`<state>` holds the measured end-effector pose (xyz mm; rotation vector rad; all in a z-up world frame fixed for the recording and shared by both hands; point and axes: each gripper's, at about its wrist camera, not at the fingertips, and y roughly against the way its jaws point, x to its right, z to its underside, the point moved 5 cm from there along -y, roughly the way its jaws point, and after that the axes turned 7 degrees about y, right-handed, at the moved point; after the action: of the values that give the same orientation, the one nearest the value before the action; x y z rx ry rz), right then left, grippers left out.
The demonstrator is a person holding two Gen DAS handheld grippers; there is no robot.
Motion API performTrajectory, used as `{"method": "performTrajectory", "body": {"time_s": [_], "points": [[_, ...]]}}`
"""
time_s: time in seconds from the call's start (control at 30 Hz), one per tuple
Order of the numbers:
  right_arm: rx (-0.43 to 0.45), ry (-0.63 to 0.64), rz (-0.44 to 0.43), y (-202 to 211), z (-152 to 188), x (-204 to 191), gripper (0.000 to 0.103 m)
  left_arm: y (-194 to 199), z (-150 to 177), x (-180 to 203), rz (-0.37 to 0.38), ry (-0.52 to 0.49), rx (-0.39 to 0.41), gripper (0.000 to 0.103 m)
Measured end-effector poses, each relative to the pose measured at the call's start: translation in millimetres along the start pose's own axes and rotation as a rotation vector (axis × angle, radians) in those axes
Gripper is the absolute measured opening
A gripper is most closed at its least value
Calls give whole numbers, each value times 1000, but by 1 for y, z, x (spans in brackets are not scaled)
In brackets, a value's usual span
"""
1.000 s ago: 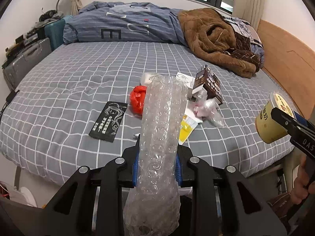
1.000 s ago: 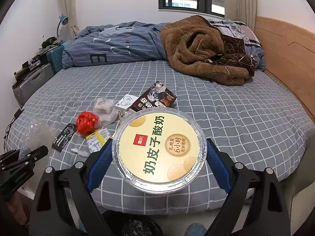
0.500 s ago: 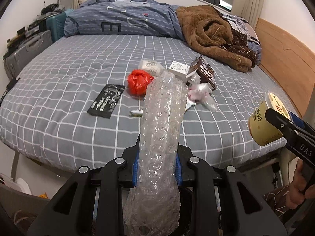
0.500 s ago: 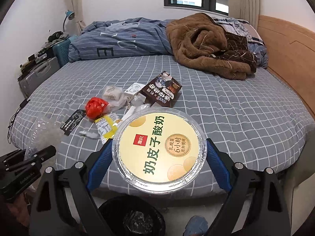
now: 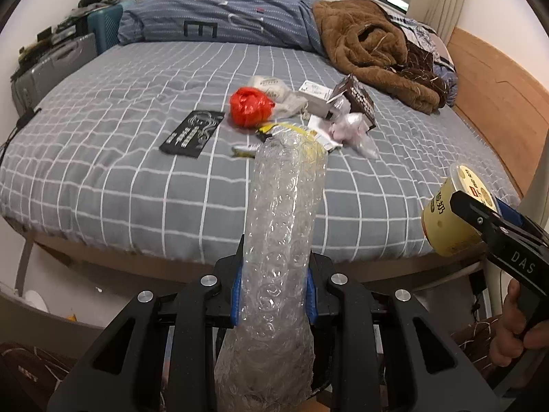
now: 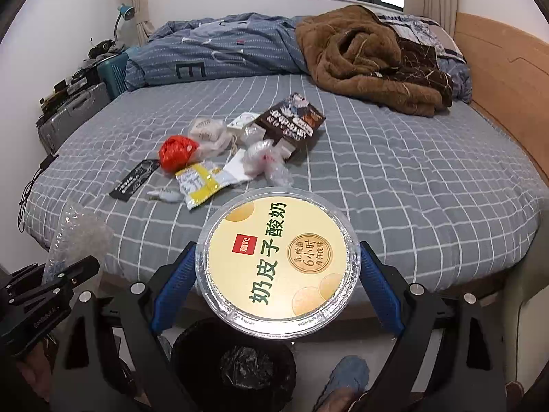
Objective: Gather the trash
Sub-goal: 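Lift the bubble wrap and yogurt cup and carry both toward the floor bin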
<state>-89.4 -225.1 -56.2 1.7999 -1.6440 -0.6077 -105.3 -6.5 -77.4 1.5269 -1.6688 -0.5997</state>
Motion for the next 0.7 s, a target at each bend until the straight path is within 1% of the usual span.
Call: {"method": "performTrajectory", "body": {"time_s": [0.37, 0.7], "points": [[-55, 3, -24, -1, 33, -9, 86, -1, 36, -15, -33, 9, -51, 26], [-119, 19, -46, -9, 64, -24, 86, -10, 60, -22, -34, 8, -95, 26]]}}
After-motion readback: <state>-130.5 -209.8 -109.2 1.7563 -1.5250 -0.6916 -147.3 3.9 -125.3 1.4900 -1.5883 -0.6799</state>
